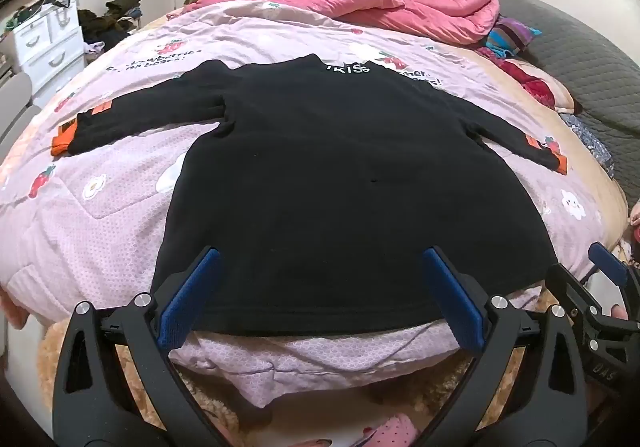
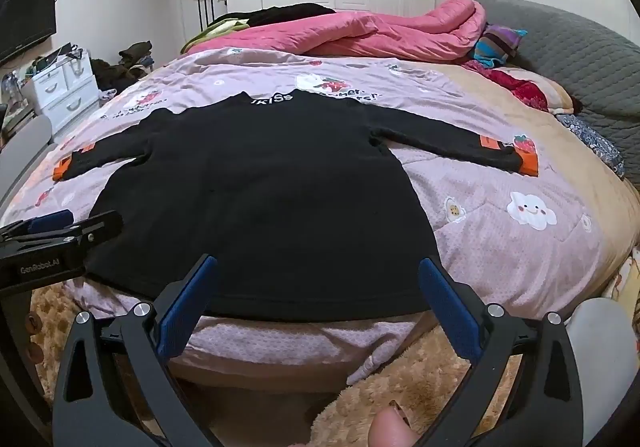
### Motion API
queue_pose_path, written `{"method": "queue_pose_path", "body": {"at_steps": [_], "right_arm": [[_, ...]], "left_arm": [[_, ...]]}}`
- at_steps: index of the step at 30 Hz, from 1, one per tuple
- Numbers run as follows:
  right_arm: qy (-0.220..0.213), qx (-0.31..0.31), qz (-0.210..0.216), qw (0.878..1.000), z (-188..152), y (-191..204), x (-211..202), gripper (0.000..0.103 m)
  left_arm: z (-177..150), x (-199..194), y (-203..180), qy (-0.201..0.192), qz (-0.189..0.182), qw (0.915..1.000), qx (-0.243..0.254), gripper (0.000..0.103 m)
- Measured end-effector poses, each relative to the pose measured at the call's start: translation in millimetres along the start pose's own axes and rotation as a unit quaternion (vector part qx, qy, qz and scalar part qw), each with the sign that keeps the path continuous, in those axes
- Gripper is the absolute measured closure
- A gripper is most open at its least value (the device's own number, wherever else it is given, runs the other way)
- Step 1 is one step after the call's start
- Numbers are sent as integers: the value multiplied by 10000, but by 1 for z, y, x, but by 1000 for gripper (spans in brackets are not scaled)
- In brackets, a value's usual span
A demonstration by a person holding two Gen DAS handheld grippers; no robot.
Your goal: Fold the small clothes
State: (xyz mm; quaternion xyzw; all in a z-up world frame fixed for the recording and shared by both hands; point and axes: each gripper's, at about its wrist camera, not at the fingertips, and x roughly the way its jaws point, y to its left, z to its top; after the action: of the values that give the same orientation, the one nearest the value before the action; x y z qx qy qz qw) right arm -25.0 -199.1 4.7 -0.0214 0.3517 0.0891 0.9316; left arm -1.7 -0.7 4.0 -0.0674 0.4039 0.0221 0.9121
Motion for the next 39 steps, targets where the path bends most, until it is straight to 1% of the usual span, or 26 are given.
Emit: {"method": "queue_pose_path", "body": {"at_steps": [39], "right_arm": [[-1, 62, -10, 10000, -3, -2, 0, 4]], "left_arm": [[-2, -1, -3, -15, -36, 10000, 45, 9]]}}
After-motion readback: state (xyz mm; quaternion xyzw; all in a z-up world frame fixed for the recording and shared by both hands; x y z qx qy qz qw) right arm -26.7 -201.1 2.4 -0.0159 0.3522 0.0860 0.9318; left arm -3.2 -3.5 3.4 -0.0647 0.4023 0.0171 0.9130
